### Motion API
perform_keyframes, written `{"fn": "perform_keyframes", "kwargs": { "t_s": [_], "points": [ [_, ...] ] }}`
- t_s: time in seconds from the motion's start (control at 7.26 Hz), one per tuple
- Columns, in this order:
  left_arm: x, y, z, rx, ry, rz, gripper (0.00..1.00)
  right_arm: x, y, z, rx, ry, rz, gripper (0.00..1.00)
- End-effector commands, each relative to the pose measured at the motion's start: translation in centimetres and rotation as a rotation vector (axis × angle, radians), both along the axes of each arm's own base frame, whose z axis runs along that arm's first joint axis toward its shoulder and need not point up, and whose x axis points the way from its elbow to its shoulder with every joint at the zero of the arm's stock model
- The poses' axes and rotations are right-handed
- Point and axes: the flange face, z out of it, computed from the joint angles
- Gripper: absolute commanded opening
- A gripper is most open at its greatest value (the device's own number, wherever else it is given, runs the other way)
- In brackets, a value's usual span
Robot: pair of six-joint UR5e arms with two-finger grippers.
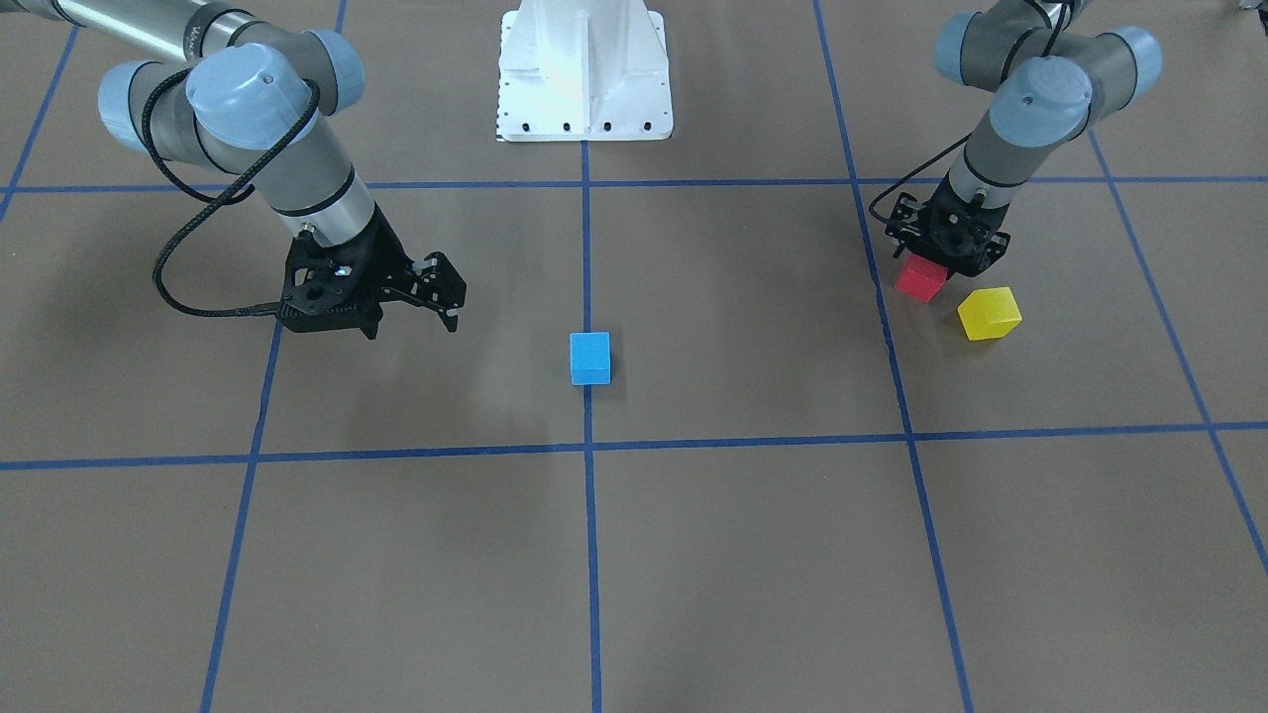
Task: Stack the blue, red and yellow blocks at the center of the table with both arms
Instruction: 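Lower the left gripper onto the red cube and close it, then carry the red cube with the left gripper above the blue cube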
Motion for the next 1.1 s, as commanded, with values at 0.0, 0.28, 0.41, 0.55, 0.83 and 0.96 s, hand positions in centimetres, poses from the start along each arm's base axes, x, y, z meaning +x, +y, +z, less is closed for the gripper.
{"fn": "perform_keyframes", "kwargs": {
  "t_s": [0.0,0.28,0.41,0.55,0.83,0.96],
  "points": [
    [0.2,-0.1,0.3,-0.004,-0.005,0.0,0.76,-0.1,0.1,0.0,0.0,0.0,-0.002,1.0],
    [0.2,-0.2,0.4,-0.005,-0.006,0.0,0.63,-0.1,0.1,0.0,0.0,0.0,-0.002,1.0],
    [0.3,-0.2,0.4,-0.013,-0.006,-0.006,0.2,-0.1,0.1,0.0,0.0,0.0,-0.002,1.0],
    [0.8,-0.6,-1.5,-0.01,0.026,-0.006,0.0,0.1,0.0,0.0,0.001,-0.001,0.002,1.0],
    [3.8,-2.1,-10.0,-0.158,0.169,-0.131,0.0,3.1,1.1,1.8,-0.01,0.001,0.007,1.0],
    [6.0,-3.8,-15.6,-0.216,0.212,-0.203,0.0,5.5,0.6,3.3,-0.029,0.011,0.031,1.0]
  ]
}}
